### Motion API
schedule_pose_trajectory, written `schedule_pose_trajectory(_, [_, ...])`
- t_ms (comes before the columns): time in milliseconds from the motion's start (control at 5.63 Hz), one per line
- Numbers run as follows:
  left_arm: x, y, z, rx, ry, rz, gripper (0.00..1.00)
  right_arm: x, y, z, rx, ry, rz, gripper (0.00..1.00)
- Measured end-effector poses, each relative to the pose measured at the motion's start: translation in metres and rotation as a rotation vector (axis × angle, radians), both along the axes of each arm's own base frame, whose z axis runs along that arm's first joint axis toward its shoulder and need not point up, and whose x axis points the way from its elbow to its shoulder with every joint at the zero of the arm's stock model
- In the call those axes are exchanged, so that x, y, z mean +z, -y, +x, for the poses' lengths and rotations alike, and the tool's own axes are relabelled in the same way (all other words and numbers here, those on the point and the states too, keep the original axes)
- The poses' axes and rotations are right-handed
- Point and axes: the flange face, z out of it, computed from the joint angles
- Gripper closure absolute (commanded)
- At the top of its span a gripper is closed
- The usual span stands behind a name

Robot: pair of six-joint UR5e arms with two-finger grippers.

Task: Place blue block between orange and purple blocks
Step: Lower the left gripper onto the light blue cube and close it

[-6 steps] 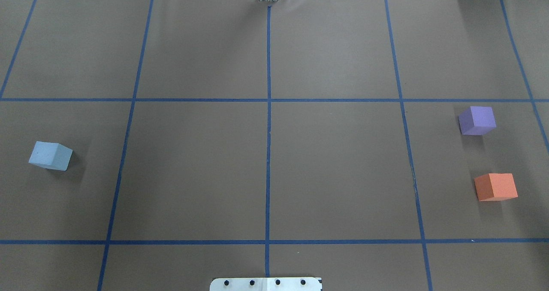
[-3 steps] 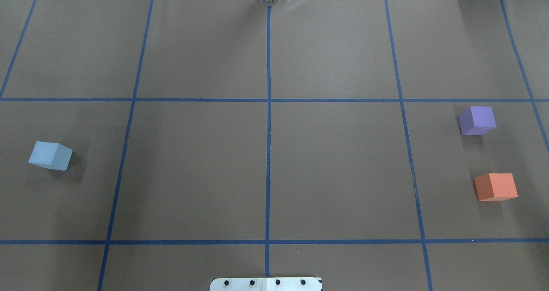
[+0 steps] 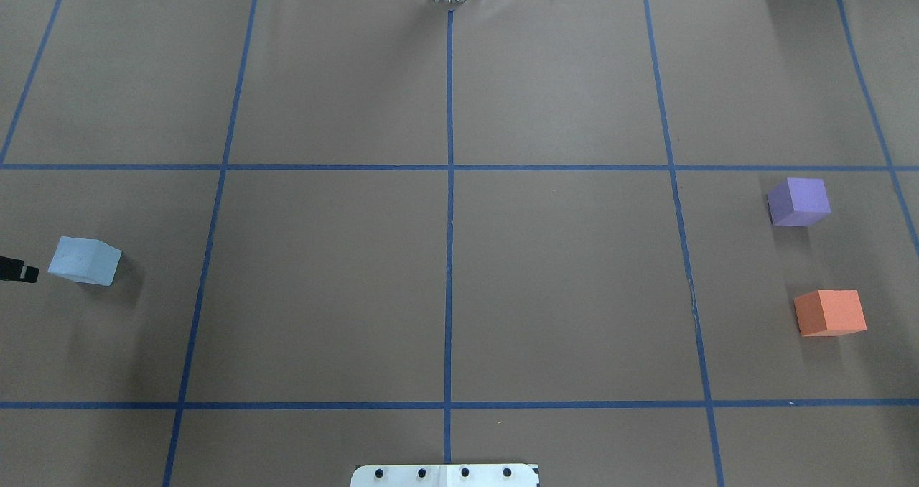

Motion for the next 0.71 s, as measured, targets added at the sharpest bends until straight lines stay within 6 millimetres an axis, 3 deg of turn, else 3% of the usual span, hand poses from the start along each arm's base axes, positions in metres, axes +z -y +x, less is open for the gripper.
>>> schedule_pose_trajectory(178, [-0.006,0.008,0.030,0.000,0.001,0.006,0.01,0.000,0.000,0.000,0.000,0.000,0.000,0.00])
schedule_pose_trajectory(533, [-0.005,0.027,0.060,-0.025,0.041,0.054,0.02,0.001,0.000,0.000,0.000,-0.002,-0.003,0.00])
schedule_pose_trajectory(710, [0.003,0.034,0.073,-0.033,0.072,0.074,0.50,0.002,0.000,0.000,0.000,-0.002,-0.004,0.00])
